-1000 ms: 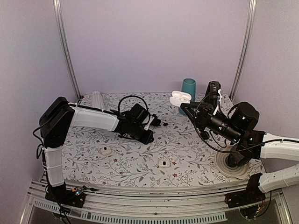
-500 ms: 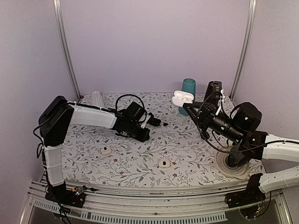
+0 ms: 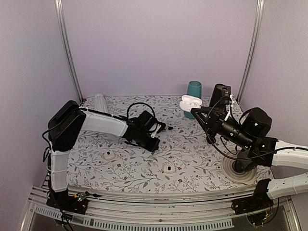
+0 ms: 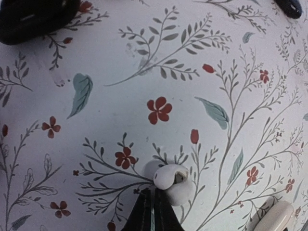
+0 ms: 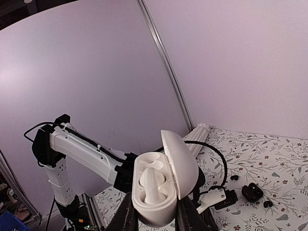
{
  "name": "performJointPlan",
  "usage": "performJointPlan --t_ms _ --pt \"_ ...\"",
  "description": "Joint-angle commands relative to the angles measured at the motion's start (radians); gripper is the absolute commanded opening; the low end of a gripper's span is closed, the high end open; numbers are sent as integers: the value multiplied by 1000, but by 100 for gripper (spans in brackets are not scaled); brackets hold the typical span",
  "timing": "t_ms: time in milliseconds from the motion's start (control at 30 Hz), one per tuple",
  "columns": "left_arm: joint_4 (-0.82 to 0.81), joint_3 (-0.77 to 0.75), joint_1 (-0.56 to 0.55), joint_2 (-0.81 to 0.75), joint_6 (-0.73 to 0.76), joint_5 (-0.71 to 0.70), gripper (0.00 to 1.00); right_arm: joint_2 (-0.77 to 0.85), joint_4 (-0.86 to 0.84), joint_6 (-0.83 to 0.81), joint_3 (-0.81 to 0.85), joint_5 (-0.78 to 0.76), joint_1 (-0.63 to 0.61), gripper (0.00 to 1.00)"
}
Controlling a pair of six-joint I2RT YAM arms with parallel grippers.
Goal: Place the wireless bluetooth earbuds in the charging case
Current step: Move the left earbud to the center of the board.
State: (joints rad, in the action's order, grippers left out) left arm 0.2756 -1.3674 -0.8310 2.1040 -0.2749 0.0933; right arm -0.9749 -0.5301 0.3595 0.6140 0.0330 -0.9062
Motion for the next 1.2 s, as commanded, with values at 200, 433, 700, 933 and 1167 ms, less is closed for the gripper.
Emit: performJointPlan --t_ms 200,433,700,933,1167 --pt "23 -2 -70 -15 -50 29 8 48 8 8 -24 -25 9 4" --pt "0 -24 -71 -9 -51 52 9 57 16 9 -23 -29 10 4" --pt "-15 -19 -64 -35 -36 55 15 65 23 8 -26 -38 10 4" --pt "-7 -76 -52 15 -19 60 16 72 32 7 -22 -38 11 4" --pt "4 -112 -51 39 -14 46 21 84 43 12 -23 -39 11 4"
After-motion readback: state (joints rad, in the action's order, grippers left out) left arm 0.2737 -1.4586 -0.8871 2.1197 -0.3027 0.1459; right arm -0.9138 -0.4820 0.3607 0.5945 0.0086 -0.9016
